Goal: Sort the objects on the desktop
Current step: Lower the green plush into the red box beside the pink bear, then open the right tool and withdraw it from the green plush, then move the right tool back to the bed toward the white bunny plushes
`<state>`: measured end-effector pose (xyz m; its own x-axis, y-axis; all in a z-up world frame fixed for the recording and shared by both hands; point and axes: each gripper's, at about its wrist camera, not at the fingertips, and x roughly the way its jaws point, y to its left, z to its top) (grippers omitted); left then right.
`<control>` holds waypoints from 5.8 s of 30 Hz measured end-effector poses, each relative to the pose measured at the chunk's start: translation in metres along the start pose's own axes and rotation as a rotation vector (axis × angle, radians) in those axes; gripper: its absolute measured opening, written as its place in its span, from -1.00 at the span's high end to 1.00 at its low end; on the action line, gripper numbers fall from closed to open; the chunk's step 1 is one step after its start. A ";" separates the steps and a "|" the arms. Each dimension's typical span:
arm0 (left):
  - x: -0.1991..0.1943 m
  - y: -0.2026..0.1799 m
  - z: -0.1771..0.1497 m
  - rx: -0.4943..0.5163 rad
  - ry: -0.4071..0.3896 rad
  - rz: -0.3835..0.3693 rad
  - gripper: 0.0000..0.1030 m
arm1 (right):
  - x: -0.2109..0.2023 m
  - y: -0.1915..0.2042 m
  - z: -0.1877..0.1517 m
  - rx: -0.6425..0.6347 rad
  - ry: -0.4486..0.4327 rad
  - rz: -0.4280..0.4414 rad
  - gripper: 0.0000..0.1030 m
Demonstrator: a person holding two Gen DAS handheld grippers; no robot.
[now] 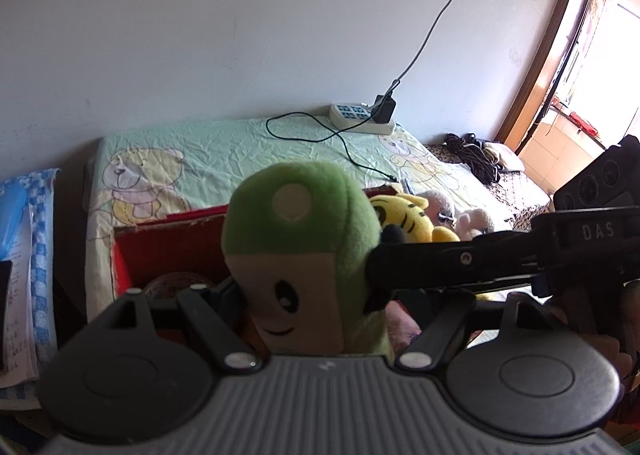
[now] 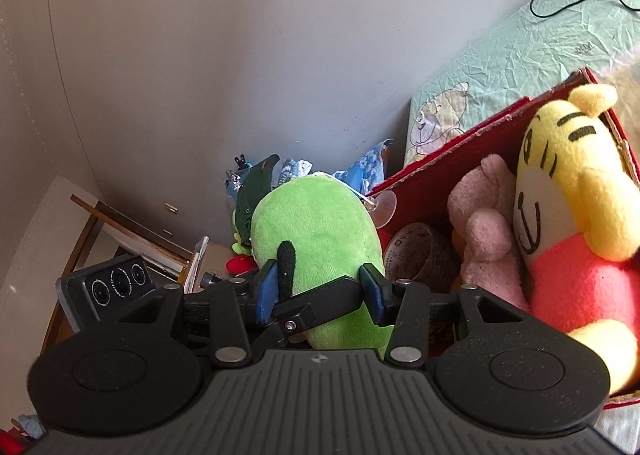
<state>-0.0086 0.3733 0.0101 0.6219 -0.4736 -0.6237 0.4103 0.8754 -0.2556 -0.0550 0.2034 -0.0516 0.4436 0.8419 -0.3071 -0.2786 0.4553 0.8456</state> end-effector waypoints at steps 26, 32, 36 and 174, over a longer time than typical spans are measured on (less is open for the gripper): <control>0.059 0.028 -0.012 -0.008 0.193 0.043 -0.61 | 0.027 -0.004 -0.006 -0.057 -0.024 -0.268 0.23; 0.060 0.020 -0.016 0.006 0.192 0.049 -0.72 | 0.029 -0.004 -0.005 -0.063 -0.031 -0.256 0.33; 0.067 0.010 -0.013 0.033 0.188 0.062 -0.83 | 0.027 -0.003 -0.004 -0.073 -0.038 -0.255 0.33; 0.025 -0.050 -0.043 -0.191 0.153 0.456 -0.97 | -0.013 0.020 -0.026 -0.355 0.017 -0.298 0.46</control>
<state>-0.0428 0.3220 -0.0246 0.5990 -0.0321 -0.8001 -0.0178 0.9984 -0.0534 -0.0879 0.2093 -0.0422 0.5350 0.6628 -0.5239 -0.4170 0.7464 0.5186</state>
